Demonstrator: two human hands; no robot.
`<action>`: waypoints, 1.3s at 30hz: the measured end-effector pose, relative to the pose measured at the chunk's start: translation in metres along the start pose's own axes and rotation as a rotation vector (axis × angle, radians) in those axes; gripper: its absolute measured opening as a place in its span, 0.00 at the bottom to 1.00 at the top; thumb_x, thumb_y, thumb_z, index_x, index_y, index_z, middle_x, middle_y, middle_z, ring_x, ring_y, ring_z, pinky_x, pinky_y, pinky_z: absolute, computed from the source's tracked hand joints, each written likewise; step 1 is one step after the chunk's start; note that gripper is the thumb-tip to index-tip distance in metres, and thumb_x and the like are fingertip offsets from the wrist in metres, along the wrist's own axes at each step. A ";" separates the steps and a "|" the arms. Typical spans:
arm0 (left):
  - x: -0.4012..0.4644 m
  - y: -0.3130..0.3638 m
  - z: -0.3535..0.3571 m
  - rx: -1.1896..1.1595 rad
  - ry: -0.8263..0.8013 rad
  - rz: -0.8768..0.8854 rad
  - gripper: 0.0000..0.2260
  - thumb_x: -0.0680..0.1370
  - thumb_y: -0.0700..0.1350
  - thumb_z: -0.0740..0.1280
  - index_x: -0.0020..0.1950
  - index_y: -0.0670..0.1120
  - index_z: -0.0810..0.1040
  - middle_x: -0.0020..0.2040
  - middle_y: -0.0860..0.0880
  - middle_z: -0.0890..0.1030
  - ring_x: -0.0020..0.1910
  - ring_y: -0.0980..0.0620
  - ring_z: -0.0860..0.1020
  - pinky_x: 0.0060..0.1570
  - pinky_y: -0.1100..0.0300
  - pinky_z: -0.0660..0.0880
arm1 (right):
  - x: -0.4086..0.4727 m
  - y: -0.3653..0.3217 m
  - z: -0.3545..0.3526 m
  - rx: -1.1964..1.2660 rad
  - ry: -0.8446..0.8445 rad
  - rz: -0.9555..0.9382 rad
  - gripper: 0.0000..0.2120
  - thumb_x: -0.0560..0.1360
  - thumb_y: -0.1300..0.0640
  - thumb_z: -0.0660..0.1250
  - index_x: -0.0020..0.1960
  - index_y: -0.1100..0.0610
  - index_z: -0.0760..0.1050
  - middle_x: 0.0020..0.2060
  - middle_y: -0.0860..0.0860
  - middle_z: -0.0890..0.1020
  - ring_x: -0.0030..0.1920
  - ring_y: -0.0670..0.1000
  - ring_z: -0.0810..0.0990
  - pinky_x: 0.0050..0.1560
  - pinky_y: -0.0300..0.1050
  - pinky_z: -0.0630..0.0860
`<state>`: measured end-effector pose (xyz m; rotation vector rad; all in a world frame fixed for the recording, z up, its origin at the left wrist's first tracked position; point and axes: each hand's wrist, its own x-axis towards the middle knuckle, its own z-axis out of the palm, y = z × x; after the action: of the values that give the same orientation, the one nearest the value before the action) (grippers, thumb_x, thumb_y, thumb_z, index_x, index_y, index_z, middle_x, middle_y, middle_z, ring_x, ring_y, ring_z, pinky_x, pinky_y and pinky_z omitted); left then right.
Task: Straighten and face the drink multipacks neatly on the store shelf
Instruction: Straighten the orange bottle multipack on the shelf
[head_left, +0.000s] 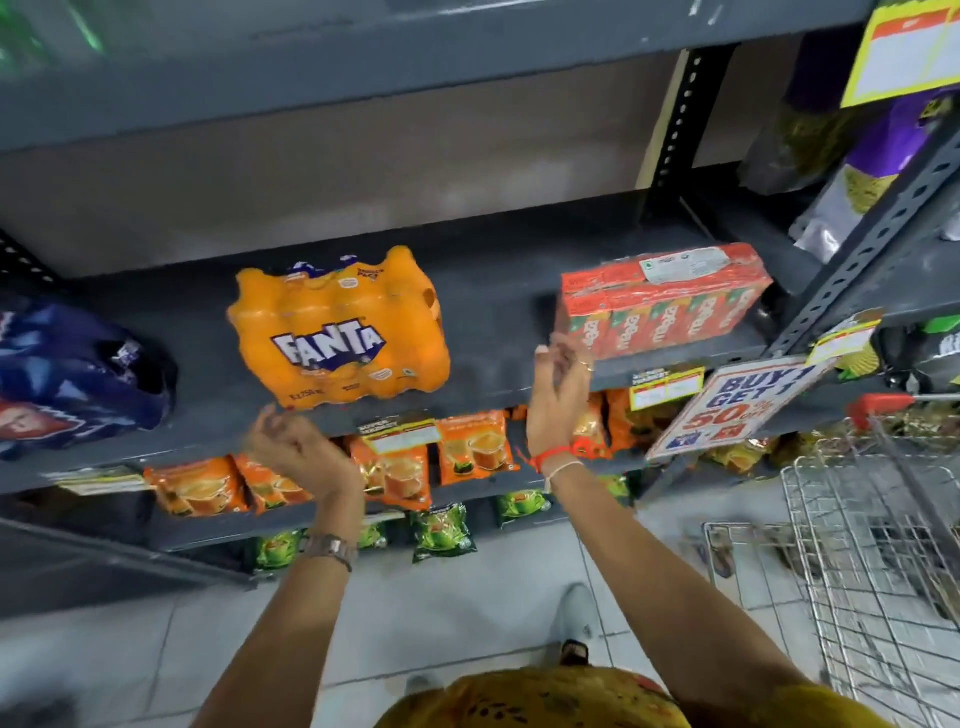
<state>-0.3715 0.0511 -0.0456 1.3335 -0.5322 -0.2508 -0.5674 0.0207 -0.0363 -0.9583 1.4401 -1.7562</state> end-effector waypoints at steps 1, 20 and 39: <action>0.022 -0.003 -0.007 -0.012 0.016 -0.028 0.06 0.79 0.38 0.56 0.56 0.43 0.66 0.52 0.45 0.70 0.49 0.62 0.72 0.48 0.70 0.70 | -0.009 0.001 0.012 0.014 -0.086 0.027 0.08 0.77 0.53 0.61 0.55 0.52 0.72 0.50 0.53 0.74 0.51 0.49 0.75 0.54 0.39 0.72; 0.100 0.006 -0.027 0.081 -0.791 -0.258 0.21 0.81 0.55 0.49 0.75 0.55 0.53 0.64 0.54 0.69 0.53 0.62 0.74 0.44 0.66 0.73 | -0.037 -0.018 0.110 -0.099 -0.370 0.338 0.26 0.79 0.41 0.50 0.74 0.50 0.54 0.69 0.55 0.70 0.67 0.58 0.72 0.59 0.50 0.72; 0.105 0.004 -0.034 0.149 -0.811 -0.245 0.23 0.81 0.56 0.50 0.76 0.55 0.51 0.71 0.49 0.68 0.60 0.54 0.73 0.55 0.56 0.74 | -0.038 -0.013 0.118 -0.097 -0.347 0.335 0.25 0.80 0.42 0.50 0.74 0.49 0.55 0.68 0.54 0.72 0.65 0.56 0.74 0.59 0.51 0.74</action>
<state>-0.2645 0.0320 -0.0234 1.4153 -1.0767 -0.9919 -0.4473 -0.0034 -0.0138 -0.9523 1.3742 -1.2213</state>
